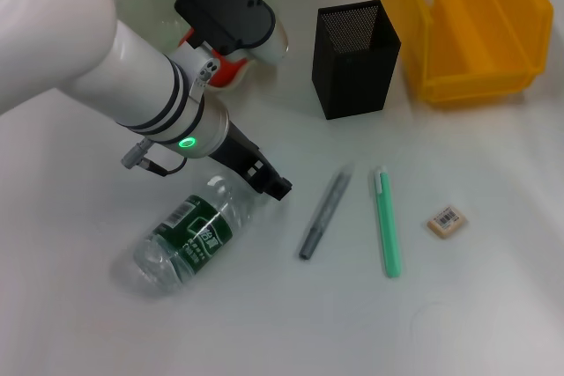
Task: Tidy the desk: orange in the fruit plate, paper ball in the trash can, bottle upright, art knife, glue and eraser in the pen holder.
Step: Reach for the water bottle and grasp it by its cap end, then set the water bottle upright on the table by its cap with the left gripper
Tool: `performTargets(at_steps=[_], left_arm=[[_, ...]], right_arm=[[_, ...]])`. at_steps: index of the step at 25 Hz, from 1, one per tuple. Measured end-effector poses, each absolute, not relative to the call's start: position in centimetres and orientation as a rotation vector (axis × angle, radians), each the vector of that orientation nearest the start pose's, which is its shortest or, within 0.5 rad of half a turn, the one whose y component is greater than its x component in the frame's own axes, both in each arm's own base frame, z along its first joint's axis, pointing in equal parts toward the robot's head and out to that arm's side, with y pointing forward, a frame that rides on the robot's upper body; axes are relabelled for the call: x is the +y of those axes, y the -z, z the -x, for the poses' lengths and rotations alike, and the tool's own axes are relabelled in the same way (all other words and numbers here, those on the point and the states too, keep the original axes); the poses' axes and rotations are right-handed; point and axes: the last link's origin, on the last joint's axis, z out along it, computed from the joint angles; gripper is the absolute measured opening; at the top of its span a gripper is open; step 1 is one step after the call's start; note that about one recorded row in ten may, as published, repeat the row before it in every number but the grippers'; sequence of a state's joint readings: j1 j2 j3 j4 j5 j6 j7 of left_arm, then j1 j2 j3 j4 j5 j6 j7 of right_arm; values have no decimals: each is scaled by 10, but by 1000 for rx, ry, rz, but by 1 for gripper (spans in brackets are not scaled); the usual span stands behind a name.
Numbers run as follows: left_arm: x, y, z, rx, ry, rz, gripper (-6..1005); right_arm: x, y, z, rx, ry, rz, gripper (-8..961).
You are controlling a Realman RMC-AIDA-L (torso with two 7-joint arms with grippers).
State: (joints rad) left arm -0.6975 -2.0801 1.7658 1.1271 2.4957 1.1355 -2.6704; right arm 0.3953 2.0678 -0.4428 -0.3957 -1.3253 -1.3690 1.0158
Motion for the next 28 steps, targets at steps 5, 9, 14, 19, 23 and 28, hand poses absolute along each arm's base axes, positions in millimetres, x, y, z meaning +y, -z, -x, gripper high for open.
performTargets(at_steps=[5,9,14,19,23,28], left_arm=[[365,88,151,-684,-437,2648,709],[365,89,152,-666,-462,2637,655],[363,92,152,-629,-496,2634,588],[362,91,149,-614,-483,2637,502],[360,89,146,-597,-460,2642,435],[356,73,140,-548,-327,2622,435]], right_arm=[[329,-66,-332,680,-1075,1742,644],[327,-65,-333,684,-1074,1740,645],[326,-65,-333,686,-1076,1739,646],[326,-64,-333,686,-1079,1740,646],[325,-64,-333,687,-1081,1739,646],[325,-64,-333,686,-1082,1739,645]])
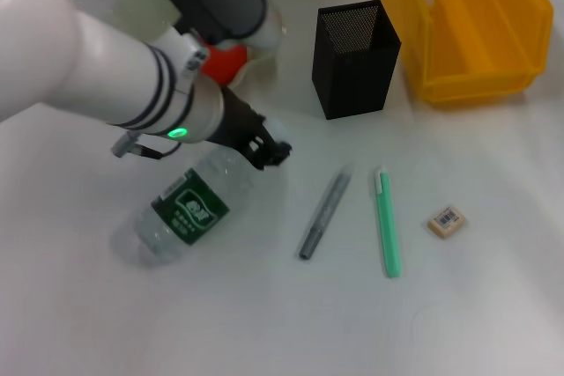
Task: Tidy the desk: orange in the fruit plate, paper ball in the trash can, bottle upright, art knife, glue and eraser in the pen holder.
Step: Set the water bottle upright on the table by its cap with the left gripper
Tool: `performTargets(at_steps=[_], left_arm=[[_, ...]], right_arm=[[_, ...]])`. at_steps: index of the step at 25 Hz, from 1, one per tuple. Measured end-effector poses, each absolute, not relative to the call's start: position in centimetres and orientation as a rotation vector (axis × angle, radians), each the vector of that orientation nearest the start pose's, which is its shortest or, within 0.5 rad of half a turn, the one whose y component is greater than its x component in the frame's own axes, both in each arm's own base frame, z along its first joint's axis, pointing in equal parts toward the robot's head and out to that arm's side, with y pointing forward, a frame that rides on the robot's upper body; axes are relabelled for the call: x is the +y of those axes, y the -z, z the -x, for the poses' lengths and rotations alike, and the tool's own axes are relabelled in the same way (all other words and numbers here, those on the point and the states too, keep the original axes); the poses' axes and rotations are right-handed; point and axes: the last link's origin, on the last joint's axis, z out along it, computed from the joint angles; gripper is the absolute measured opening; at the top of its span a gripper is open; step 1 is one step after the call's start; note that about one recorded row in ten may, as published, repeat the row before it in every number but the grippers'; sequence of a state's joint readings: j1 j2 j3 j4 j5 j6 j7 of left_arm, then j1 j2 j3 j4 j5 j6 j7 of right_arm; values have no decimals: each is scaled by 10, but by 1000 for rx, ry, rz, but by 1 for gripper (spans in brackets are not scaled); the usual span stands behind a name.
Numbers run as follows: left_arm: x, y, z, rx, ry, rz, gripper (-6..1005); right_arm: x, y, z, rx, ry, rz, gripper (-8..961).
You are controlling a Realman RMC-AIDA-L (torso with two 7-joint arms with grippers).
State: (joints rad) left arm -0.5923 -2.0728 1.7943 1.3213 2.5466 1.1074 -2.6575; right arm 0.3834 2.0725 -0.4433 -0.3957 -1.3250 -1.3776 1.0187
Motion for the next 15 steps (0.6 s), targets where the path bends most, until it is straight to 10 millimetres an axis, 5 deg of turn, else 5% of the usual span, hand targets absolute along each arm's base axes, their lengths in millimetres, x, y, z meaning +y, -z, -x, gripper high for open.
performTargets(at_steps=[15], left_arm=[[325,31,171,-549,282,2391,435]], right_arm=[[331,-67,-328,683,-1100,1748,644]])
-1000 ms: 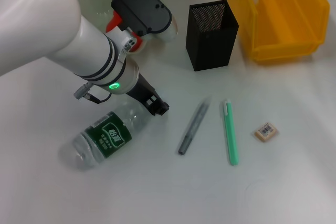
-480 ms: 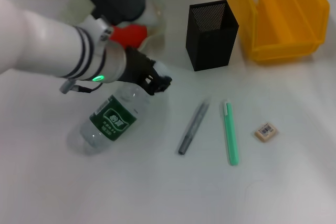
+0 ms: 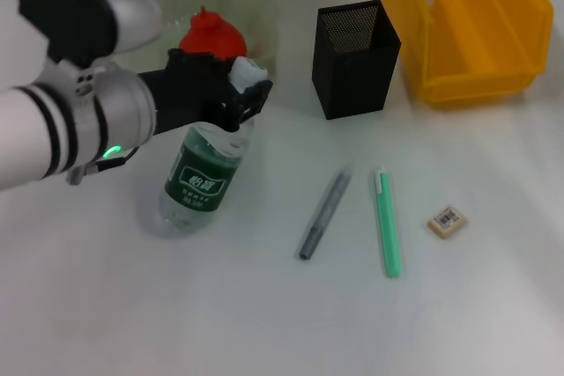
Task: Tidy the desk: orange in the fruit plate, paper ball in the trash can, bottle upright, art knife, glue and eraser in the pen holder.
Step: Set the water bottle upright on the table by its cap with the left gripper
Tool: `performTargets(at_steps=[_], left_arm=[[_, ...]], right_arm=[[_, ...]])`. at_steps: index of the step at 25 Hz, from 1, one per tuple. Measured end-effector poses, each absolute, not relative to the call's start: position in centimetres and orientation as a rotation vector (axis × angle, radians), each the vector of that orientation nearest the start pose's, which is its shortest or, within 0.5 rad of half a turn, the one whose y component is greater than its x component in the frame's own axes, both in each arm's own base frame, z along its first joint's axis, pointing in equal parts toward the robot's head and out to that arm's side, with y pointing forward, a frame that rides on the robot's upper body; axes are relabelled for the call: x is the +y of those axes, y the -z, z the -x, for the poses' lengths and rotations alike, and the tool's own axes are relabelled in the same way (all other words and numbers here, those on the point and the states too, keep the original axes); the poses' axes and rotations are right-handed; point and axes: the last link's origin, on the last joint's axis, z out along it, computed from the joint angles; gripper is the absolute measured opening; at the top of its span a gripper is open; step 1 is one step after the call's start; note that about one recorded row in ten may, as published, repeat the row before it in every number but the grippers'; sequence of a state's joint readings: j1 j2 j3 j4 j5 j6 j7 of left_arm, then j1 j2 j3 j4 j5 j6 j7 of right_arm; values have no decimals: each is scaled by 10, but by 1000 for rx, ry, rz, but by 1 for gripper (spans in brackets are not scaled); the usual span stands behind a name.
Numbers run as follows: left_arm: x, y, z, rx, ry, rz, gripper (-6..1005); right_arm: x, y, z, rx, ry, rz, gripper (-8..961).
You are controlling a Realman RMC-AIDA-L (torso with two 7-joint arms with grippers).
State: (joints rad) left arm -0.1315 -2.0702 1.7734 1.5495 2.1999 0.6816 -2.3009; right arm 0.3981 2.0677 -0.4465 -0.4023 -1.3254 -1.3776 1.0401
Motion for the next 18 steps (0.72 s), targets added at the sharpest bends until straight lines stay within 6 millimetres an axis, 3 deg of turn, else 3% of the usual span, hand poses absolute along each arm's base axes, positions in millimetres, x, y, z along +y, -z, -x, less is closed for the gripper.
performTargets(at_steps=[18], left_arm=[[316,24,204,-499,610,2275,434]], right_arm=[[340,-67,-320,664,-1104,1782,644]])
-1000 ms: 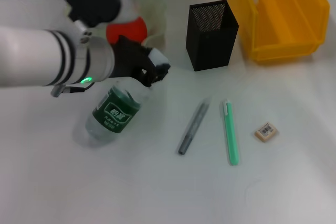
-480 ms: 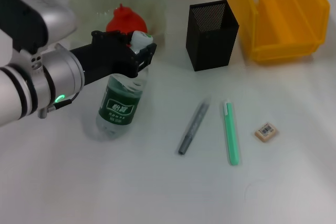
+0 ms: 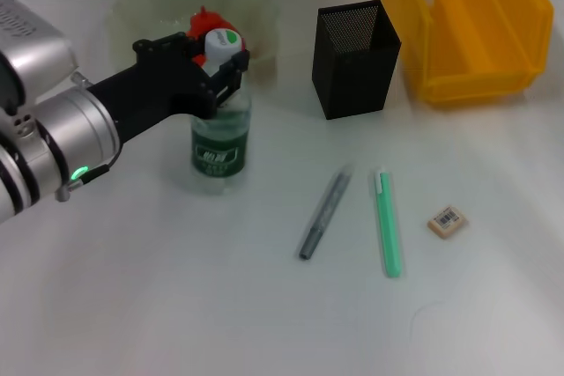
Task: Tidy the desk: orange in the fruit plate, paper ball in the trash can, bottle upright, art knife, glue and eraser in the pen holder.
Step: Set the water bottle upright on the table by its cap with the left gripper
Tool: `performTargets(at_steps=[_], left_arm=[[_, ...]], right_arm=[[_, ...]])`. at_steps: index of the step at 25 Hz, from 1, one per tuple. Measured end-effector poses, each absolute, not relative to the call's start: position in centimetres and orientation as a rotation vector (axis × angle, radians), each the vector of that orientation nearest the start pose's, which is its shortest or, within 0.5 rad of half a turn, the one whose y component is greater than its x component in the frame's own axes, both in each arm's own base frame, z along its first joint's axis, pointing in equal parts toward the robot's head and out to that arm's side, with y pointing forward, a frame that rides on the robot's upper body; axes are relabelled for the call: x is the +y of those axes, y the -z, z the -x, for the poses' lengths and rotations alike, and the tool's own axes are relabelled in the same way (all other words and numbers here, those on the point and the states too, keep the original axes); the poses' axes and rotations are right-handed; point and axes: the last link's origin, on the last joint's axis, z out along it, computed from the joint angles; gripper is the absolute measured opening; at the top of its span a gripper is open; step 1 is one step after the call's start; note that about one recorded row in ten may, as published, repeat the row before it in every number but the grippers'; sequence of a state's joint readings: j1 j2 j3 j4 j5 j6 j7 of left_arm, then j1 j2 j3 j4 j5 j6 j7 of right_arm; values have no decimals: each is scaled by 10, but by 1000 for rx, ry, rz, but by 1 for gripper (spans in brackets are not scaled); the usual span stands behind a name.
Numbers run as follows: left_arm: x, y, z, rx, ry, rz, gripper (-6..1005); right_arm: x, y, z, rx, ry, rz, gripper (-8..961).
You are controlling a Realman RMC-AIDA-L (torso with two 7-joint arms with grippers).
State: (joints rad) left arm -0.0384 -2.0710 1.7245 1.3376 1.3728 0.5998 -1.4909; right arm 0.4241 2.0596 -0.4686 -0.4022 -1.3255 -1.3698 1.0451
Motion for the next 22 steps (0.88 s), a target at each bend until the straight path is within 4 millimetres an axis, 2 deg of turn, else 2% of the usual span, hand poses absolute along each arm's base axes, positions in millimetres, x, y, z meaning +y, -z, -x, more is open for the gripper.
performTargets(at_steps=[4,10,19,22], left_arm=[[315,13,218,-501,727,2268,434],[318,2,232,-508,789,2254,434],[319,4,234,-473,769,2255,434],[326,13,248,-461,752,2222,435]], right_arm=[[340,-68,-320,679,-1114,1780,644],[341,-69,-320,684,-1117,1779,645],[342,-68,-318,693,-1130,1780,646],[343,-67,-318,695,-1132,1781,645]])
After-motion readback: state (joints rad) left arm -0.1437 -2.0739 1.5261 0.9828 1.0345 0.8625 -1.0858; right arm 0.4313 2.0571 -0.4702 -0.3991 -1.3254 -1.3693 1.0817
